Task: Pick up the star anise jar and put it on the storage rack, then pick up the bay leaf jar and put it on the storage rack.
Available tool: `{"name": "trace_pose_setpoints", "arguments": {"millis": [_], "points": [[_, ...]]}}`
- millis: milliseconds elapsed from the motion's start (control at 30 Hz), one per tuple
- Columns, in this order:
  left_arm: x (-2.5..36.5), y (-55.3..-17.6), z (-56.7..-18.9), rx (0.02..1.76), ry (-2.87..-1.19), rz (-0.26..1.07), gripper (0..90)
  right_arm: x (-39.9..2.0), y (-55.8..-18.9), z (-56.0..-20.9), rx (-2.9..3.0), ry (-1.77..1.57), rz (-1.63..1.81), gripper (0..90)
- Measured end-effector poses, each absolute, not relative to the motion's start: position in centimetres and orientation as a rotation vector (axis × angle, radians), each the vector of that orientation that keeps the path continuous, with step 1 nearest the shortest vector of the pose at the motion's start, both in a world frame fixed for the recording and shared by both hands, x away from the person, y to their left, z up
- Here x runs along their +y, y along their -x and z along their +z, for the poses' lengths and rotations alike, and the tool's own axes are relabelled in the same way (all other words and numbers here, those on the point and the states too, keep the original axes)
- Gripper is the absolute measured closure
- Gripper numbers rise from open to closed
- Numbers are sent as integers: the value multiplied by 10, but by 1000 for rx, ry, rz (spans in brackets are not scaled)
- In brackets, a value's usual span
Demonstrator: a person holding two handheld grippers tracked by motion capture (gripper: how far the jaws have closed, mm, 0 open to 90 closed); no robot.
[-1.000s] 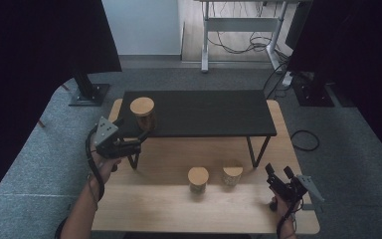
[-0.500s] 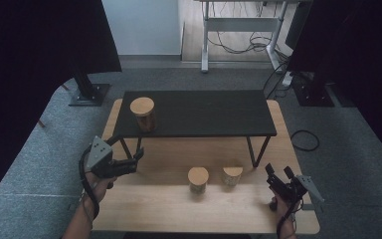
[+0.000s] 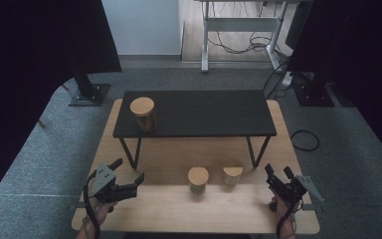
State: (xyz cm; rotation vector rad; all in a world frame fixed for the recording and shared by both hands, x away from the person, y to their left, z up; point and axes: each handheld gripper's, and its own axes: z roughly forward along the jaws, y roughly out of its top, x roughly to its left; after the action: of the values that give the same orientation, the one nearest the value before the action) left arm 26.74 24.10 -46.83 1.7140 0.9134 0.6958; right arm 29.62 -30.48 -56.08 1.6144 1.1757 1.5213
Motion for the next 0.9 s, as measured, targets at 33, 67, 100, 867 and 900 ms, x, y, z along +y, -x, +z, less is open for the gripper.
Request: {"name": "trace_pose_setpoints", "arguments": {"millis": [33,67,100,867,900], "points": [[240,-268,-473,918,-1720,686,67,-305,-296,-561,1175,-1615,1521,114],[239,-268,-478,922,-1730,678,68,-305,-296,-561,1174,-1615,1522,114],[238,-269,-482,926,-1738,671,68,-305,-296,-561,1175,-1615,1521,114],[249,-286,-535,1038,-1755,533,69,-301,-295,-560,1196,-1598,1499,90],[248,-287,-537,1037,-1760,530,69,-302,-295,-560,1195,-1606,1506,91]]}}
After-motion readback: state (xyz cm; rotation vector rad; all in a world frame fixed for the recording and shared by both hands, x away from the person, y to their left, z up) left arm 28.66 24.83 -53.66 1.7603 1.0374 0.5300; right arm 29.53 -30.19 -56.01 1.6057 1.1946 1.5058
